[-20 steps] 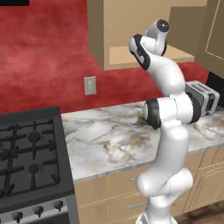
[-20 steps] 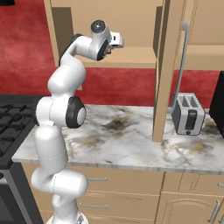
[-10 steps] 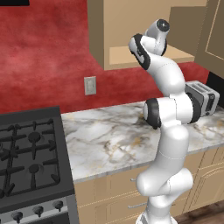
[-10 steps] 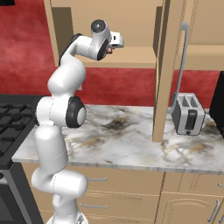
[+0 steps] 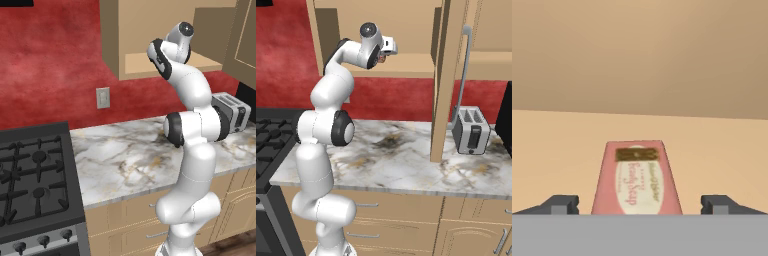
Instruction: Pick up the sponge and bar soap from the sink, and place them back in the cabinet, and close the cabinet door.
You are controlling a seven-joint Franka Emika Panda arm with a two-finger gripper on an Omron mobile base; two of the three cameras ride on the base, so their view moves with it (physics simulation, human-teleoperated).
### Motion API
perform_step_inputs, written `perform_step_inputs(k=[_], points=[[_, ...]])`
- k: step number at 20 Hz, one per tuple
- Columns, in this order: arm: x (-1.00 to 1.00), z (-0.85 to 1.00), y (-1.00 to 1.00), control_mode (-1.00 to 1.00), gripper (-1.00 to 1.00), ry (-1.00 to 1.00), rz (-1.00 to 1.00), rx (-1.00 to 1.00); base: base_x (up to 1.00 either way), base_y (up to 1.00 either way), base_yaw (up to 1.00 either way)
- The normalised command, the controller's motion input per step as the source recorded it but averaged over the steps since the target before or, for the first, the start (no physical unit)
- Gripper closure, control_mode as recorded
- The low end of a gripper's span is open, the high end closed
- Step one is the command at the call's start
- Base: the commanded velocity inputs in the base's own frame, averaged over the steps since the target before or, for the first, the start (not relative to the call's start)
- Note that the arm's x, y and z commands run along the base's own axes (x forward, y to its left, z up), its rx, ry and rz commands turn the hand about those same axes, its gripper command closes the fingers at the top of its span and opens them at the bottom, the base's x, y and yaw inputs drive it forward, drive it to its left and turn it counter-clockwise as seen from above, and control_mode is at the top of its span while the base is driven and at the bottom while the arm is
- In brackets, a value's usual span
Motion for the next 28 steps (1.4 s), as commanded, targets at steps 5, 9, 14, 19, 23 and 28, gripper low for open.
perform_step_inputs(k=[5, 9, 14, 19, 23, 28], points=[[-0.04, 0.00, 0.00, -1.00, -1.00, -0.05, 0.00, 0.00, 0.00, 0.00, 0.00], [-0.28, 0.00, -0.04, -1.00, -1.00, -0.08, 0.00, 0.00, 0.00, 0.00, 0.00], [-0.56, 0.00, -0.08, -1.00, -1.00, -0.11, 0.00, 0.00, 0.00, 0.00, 0.00], [-0.62, 0.00, -0.04, -1.00, -1.00, -0.12, 0.00, 0.00, 0.00, 0.00, 0.00], [-0.74, 0.03, 0.00, -1.00, -1.00, -0.11, -0.02, 0.00, 0.00, 0.00, 0.00], [-0.71, 0.33, 0.00, -1.00, -1.00, -0.01, -0.04, 0.00, 0.00, 0.00, 0.00]])
